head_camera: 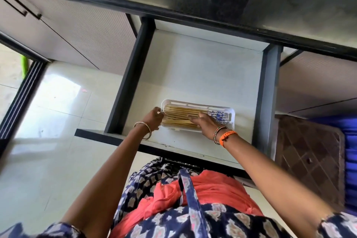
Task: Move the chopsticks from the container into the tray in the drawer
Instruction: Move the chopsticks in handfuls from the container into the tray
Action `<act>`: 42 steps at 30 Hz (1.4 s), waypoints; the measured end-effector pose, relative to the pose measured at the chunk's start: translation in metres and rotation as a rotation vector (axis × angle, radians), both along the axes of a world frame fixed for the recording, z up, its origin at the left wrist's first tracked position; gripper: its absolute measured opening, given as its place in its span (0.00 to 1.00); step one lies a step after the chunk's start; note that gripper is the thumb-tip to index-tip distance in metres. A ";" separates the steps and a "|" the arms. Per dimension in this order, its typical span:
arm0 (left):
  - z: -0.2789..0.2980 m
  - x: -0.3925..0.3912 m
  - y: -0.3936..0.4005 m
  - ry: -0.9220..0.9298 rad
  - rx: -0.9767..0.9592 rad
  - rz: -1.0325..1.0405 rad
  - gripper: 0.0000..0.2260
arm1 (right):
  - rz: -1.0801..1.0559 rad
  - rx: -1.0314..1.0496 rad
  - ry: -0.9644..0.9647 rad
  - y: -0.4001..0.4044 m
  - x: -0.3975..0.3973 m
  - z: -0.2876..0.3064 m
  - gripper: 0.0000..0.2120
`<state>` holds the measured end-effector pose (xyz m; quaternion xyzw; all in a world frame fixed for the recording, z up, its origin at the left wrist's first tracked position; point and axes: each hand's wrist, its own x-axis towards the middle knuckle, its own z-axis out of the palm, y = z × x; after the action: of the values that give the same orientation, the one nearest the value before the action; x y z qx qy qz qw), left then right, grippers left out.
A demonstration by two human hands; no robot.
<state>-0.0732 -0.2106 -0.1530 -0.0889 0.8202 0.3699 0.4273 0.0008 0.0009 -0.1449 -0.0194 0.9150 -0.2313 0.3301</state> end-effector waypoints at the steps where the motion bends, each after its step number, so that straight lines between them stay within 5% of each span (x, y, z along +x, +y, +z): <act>1: 0.000 0.002 0.000 0.044 -0.002 -0.012 0.14 | -0.003 0.002 -0.004 0.000 0.000 -0.001 0.29; 5: -0.003 0.002 0.002 0.052 0.024 -0.013 0.12 | 0.004 -0.016 -0.024 0.003 -0.006 -0.005 0.18; 17: -0.006 0.001 0.000 0.064 -0.003 0.040 0.15 | 0.051 -0.008 0.094 0.012 0.001 -0.015 0.30; 29: 0.001 -0.006 0.008 -0.125 0.054 0.233 0.13 | -0.037 -0.061 0.242 0.028 -0.028 0.017 0.25; 34: -0.001 -0.011 0.011 -0.226 0.126 0.336 0.04 | -0.089 -0.122 0.334 0.035 -0.054 0.034 0.20; 42: 0.001 -0.022 0.011 -0.255 0.004 0.298 0.08 | -0.164 -0.182 0.350 0.037 -0.086 0.046 0.18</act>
<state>-0.0953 -0.2000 -0.1517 -0.2546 0.7365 0.4162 0.4686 -0.0856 0.0377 -0.0984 -0.0145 0.9322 -0.3322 0.1430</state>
